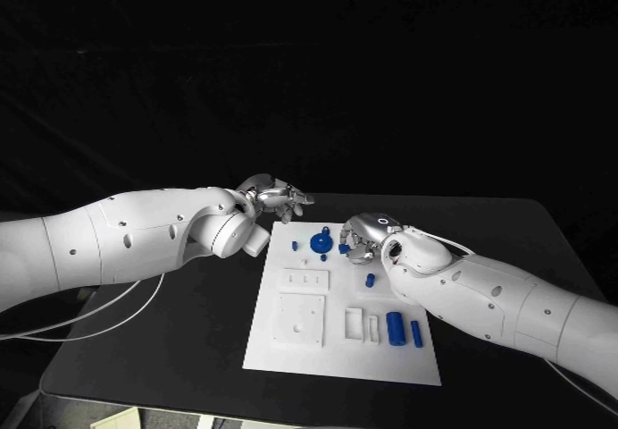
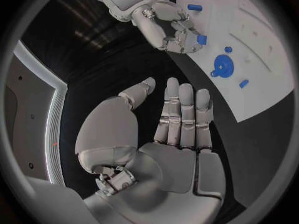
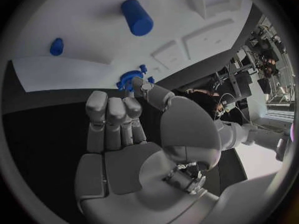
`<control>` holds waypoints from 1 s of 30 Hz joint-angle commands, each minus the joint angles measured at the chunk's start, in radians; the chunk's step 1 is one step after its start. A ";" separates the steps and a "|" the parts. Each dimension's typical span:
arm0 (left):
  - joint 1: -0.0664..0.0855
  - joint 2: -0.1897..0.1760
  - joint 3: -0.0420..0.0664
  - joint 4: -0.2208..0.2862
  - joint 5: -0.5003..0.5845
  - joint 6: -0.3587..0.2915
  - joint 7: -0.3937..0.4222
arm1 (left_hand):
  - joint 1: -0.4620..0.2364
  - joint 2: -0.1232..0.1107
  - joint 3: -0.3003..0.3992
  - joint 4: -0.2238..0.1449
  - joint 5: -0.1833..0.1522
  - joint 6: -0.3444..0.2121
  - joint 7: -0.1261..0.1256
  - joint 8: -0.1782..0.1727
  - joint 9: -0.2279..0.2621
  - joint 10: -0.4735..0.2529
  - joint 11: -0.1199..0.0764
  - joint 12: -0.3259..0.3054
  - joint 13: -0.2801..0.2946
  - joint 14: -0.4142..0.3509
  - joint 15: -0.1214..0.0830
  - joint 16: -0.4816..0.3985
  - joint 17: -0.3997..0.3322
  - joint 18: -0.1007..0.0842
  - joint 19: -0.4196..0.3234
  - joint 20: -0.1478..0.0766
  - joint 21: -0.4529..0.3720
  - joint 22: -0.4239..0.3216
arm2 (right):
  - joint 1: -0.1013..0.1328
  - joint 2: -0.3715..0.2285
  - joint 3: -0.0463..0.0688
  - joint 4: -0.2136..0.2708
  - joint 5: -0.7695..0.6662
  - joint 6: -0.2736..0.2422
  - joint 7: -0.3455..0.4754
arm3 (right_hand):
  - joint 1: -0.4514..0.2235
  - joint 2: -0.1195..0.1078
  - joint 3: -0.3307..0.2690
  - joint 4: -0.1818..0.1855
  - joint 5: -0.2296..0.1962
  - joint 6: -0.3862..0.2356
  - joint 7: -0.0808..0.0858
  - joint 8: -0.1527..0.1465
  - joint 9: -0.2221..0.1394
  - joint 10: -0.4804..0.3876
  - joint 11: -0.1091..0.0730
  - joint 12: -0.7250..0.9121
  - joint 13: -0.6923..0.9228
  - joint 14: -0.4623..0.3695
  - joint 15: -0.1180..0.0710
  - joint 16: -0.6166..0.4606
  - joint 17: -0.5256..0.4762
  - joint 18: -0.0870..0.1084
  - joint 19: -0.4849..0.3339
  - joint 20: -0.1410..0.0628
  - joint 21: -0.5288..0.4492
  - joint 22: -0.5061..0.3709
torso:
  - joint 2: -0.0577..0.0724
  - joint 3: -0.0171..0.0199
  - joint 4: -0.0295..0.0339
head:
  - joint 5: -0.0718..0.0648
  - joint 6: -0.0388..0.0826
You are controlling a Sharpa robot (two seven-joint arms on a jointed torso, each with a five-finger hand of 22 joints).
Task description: Assemble the parts on the task board
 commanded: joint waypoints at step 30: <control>-0.017 0.018 -0.050 0.001 -0.061 0.305 -0.127 | -0.167 0.013 -0.238 0.178 -0.003 -0.047 0.012 -0.020 -0.036 0.024 0.010 -0.075 -0.020 -0.021 -0.002 -0.001 0.024 0.010 -0.040 -0.098 -0.005 -0.009 | 0.009 -0.151 0.036 0.310 -0.008 -0.017 -0.031 | -0.009 -0.013 0.021 0.009 -0.002 0.084 0.021 0.002 0.001 0.014 -0.002 0.003 -0.002 0.004 -0.009 0.004 -0.004 0.084 0.012 -0.003 0.002 0.001 | -0.040 0.0300 -0.0218 | 0.011 -0.003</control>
